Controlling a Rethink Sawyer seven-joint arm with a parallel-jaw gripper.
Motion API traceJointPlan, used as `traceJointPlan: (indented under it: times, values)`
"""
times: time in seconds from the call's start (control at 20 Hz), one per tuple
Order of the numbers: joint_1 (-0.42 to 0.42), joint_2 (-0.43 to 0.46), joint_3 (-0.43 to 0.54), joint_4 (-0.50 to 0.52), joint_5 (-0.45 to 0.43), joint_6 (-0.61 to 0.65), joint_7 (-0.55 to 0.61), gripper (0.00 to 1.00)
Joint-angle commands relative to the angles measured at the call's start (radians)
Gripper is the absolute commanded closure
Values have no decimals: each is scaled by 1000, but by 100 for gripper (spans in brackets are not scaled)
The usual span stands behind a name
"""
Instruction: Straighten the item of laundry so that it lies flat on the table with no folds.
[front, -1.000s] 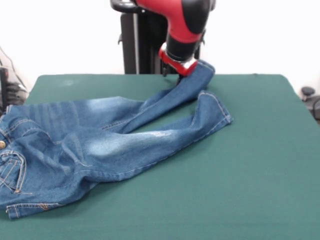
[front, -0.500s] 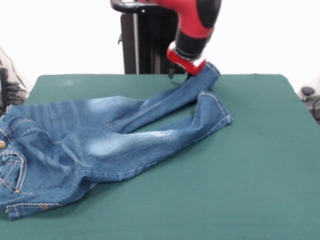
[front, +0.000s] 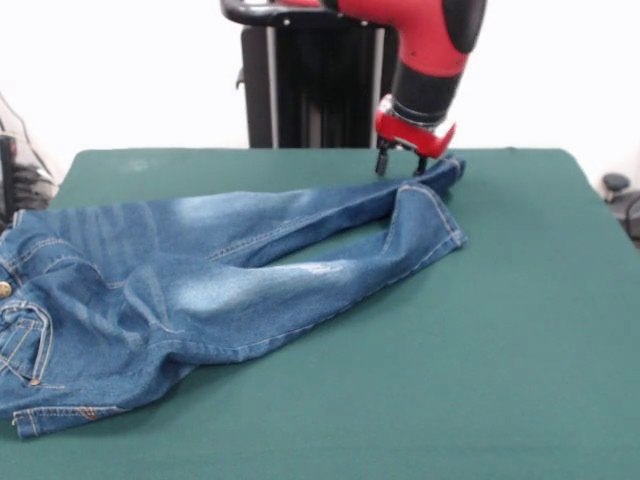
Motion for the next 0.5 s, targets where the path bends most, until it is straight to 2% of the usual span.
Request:
traceJointPlan:
  times: [0.05, 0.25, 0.4, 0.5]
  values:
    - [38, 22, 144, -100, 63, -93, 204, 0]
    - [109, 101, 87, -187, 117, -82, 196, 0]
    - [127, 174, 68, -239, 135, -122, 192, 0]
    - [128, 185, 66, -253, 137, -122, 188, 0]
